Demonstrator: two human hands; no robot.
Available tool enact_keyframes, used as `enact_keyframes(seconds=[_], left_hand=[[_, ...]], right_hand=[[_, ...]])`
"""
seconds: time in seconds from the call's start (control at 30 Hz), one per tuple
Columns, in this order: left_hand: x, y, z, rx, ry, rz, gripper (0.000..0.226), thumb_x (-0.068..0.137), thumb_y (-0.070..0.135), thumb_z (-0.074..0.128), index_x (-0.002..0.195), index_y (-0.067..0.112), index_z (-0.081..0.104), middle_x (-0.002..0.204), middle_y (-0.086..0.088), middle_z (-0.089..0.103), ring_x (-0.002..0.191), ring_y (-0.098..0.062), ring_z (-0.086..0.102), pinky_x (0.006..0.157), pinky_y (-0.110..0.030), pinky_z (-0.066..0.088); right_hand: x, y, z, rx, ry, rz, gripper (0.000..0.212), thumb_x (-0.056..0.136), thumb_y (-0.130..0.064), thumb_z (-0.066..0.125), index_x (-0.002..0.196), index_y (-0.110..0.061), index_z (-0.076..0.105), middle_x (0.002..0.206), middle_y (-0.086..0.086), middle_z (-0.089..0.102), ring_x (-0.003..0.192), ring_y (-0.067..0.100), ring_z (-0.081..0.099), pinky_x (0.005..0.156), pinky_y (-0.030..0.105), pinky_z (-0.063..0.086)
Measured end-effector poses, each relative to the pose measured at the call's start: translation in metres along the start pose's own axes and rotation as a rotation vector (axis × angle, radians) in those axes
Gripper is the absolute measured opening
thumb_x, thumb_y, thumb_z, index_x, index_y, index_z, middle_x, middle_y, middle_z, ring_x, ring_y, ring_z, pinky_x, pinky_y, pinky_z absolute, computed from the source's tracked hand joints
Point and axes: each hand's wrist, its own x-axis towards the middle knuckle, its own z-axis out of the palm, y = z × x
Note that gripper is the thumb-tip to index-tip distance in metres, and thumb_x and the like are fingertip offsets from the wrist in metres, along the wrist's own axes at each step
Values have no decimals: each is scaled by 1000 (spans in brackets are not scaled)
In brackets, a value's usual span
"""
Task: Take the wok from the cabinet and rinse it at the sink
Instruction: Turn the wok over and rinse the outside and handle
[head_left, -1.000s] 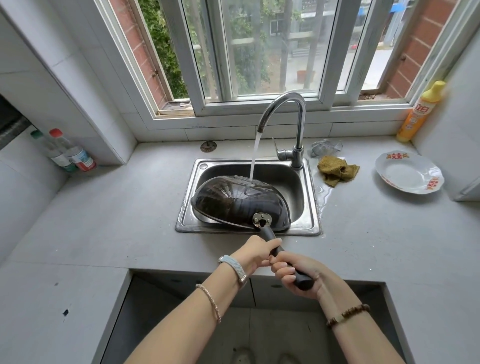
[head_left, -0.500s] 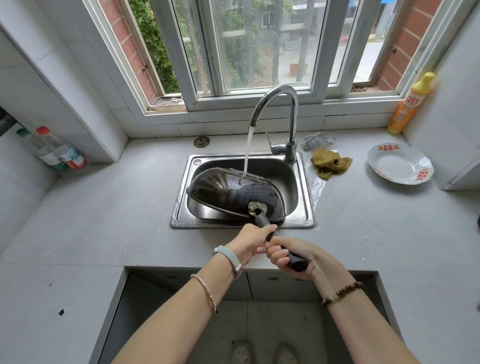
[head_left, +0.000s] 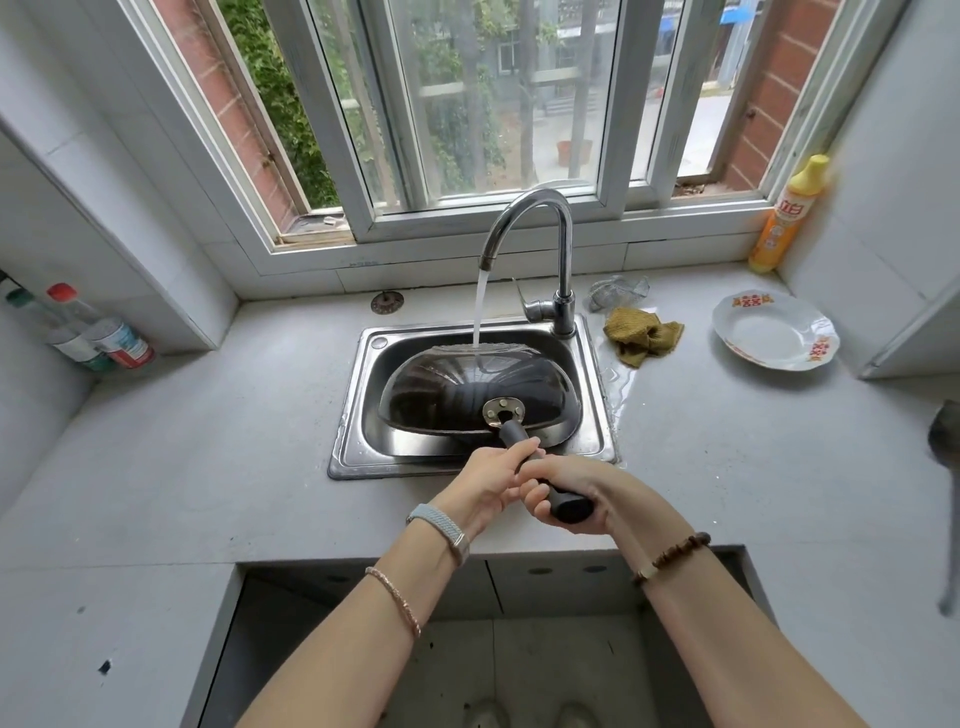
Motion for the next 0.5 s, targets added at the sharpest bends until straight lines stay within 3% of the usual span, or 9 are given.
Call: enact_keyframes(seconds=[0.1, 0.23, 0.33, 0.4, 0.5], left_hand=[[-4, 1, -8, -67, 3, -16, 28, 91, 27, 63, 99, 0, 69, 81, -12, 62, 56, -14, 53, 49, -18, 46], [-8, 5, -19, -155, 2, -35, 21, 92, 24, 62, 95, 4, 68, 55, -1, 62, 31, -5, 47, 33, -13, 40], [-8, 11, -28, -202, 10, -4, 18, 94, 23, 59, 86, 9, 66, 44, 2, 49, 26, -3, 40, 29, -13, 35], [-7, 15, -34, -238, 3, 21, 21, 92, 26, 62, 78, 10, 64, 42, 4, 47, 31, -4, 44, 34, -14, 40], [0, 19, -44, -290, 14, 46, 19, 83, 30, 71, 76, 13, 75, 71, -3, 62, 60, -9, 54, 53, -17, 47]], right_hand=[[3, -4, 9, -57, -4, 9, 6, 92, 0, 44, 95, -6, 46, 55, 3, 49, 36, 5, 44, 35, 14, 41], [9, -8, 26, -154, 16, -18, 7, 91, 0, 44, 96, -4, 46, 68, 8, 51, 38, 6, 47, 37, 16, 43], [13, -16, 38, -222, 26, -62, 8, 89, 2, 45, 96, -3, 47, 69, 10, 52, 39, 7, 50, 38, 18, 44], [12, -23, 47, -245, 35, -106, 11, 87, 4, 46, 94, -4, 47, 67, 10, 52, 39, 8, 51, 39, 19, 45], [8, -32, 57, -241, 23, -152, 8, 84, 4, 48, 85, -4, 48, 68, 11, 51, 38, 10, 54, 40, 19, 46]])
